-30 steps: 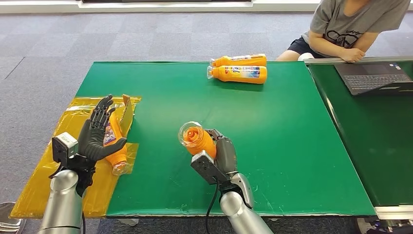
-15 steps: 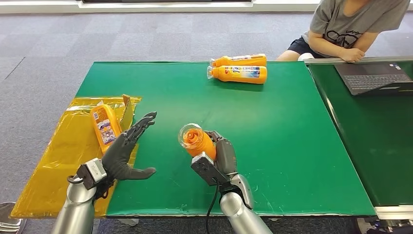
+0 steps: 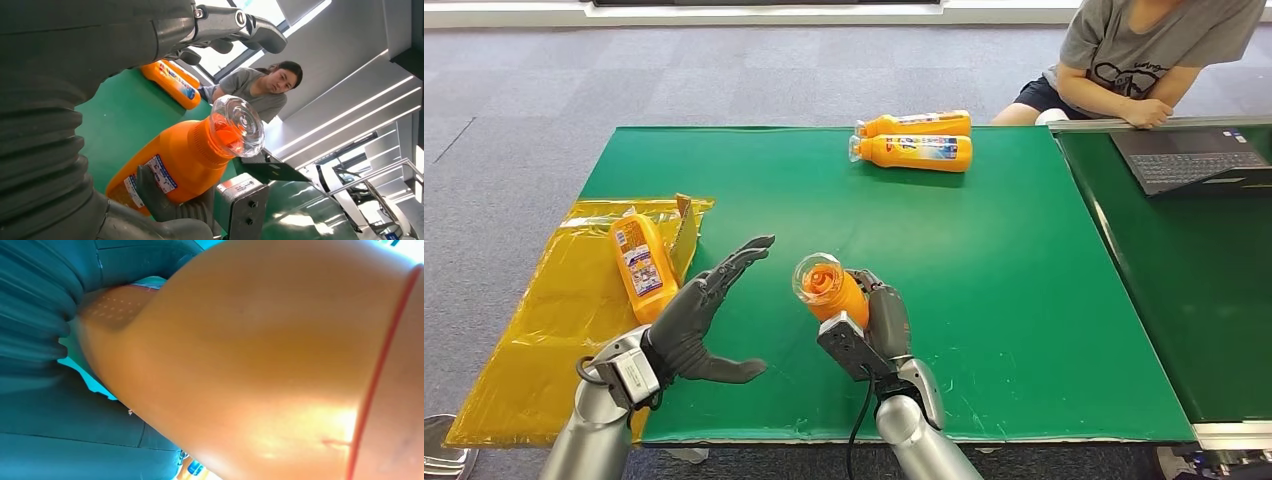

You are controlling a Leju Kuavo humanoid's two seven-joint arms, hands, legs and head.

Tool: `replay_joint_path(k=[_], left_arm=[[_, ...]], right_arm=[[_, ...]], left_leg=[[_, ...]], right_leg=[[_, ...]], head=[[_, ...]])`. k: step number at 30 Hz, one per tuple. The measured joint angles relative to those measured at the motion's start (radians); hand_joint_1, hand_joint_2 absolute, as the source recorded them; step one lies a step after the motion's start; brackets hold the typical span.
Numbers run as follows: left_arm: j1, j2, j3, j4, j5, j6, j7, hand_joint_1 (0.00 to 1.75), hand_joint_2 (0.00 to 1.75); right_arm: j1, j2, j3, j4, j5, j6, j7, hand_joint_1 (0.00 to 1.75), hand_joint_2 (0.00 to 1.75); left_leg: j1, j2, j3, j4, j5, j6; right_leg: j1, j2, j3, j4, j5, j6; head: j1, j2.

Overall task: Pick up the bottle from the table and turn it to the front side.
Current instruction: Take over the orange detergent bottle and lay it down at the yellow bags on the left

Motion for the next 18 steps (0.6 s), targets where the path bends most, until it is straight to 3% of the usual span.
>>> replay_joint_path(k=[10,18], left_arm=[[-0.003,0.000,-0.008,0.012,0.000,0.017,0.003,0.00,1.75],[-0.031,-0.039,-0.036,0.050,-0.087,0.187,0.120,0.00,1.75]], right_arm=[[0.000,0.001,-0.001,0.001,0.009,0.005,0.000,1.75,1.75],[0.000,0.003,-0.005,0.001,0.030,0.015,0.002,1.75,1.75]], left_leg=[[0.000,0.000,0.000,0.000,0.000,0.000],[0.000,-0.001,0.000,0.000,0.000,0.000]], right_leg=[[0.000,0.000,0.000,0.000,0.000,0.000],[0.000,-0.001,0.001,0.000,0.000,0.000]], head=[[0.000,0.000],[0.000,0.000]])
